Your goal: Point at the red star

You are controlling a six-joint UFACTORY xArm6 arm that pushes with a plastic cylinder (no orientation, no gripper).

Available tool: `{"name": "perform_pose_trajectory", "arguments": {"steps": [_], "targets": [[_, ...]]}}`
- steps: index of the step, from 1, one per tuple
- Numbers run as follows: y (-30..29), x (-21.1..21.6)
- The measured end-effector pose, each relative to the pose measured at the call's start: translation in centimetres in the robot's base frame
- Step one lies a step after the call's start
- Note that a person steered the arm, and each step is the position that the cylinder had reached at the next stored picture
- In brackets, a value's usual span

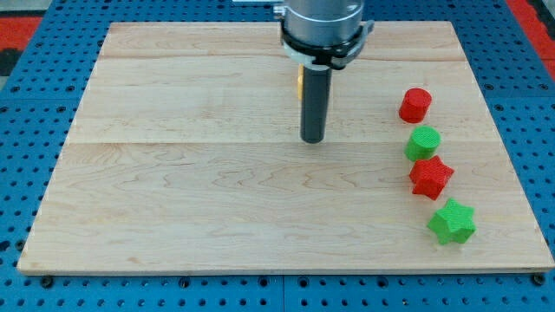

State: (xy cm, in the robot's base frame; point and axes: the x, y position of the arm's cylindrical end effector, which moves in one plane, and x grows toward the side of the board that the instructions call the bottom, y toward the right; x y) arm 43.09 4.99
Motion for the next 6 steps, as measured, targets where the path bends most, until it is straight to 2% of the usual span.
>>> {"name": "perform_pose_trajectory", "arguments": {"steps": [3,4,6], "targets": [[2.8,-0.6],[4.9,1.7],[4.9,10.5]]}}
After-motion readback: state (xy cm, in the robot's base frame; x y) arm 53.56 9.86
